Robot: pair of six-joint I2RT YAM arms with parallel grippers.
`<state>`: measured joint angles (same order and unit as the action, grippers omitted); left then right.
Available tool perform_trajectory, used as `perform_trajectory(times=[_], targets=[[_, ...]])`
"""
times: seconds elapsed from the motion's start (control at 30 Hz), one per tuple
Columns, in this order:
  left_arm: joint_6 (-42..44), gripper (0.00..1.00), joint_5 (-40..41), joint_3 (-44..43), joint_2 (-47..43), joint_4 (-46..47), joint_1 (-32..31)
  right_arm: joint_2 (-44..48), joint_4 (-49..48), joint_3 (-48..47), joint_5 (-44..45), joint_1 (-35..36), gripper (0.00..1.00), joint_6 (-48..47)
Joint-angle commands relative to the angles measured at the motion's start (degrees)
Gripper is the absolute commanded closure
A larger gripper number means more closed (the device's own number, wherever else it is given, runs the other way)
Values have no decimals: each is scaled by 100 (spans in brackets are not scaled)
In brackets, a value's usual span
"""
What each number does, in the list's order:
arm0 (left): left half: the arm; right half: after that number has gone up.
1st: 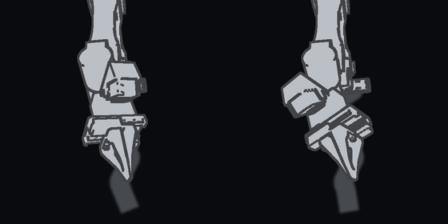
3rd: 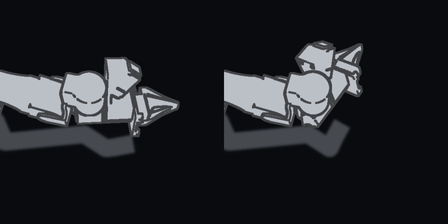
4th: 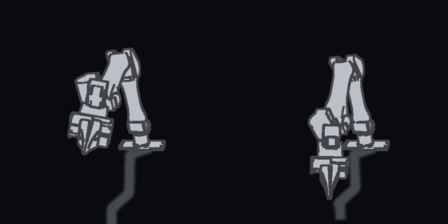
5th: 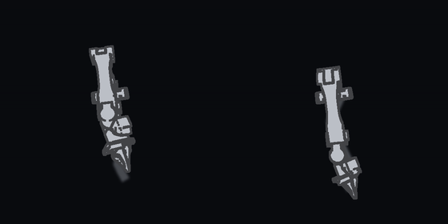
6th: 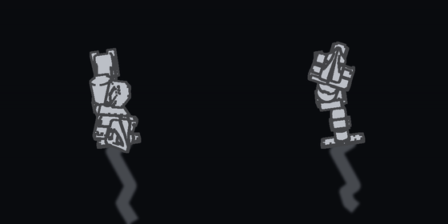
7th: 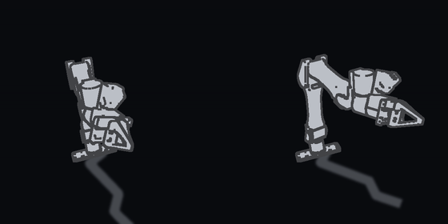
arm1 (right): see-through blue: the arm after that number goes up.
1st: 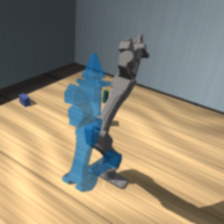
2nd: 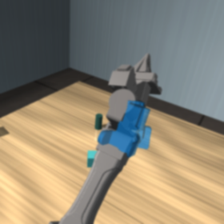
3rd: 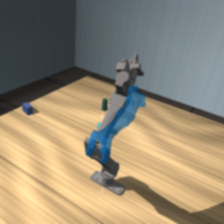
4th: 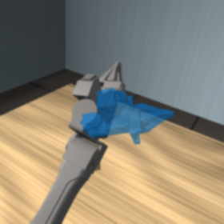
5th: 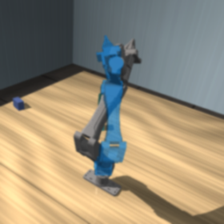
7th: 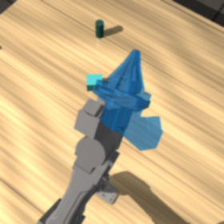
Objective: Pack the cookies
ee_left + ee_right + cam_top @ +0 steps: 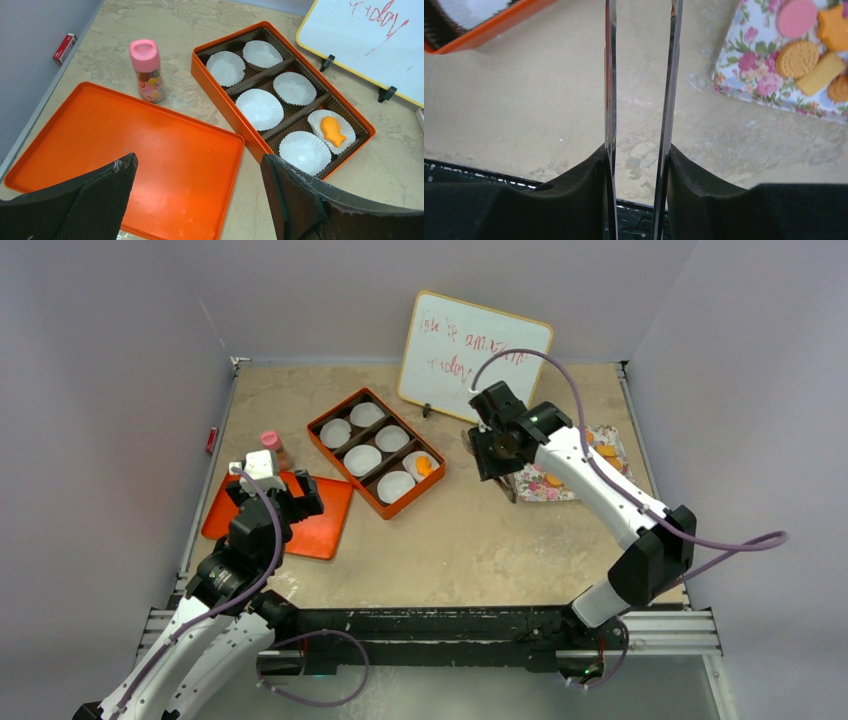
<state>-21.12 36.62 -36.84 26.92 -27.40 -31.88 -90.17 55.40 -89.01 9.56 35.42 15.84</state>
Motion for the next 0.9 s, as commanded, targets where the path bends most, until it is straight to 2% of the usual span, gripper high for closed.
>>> perform_trajectory(times=[0.0, 0.43, 0.87], targets=[[153, 8, -43, 17, 4, 212, 43, 710, -215, 635, 26, -533, 56, 421], [153, 7, -30, 19, 20, 211, 55, 1408, -413, 1935, -33, -1788, 54, 671], [135, 5, 20, 16, 60, 224, 59, 1350, -760, 2818, -509, -2691, 52, 851]])
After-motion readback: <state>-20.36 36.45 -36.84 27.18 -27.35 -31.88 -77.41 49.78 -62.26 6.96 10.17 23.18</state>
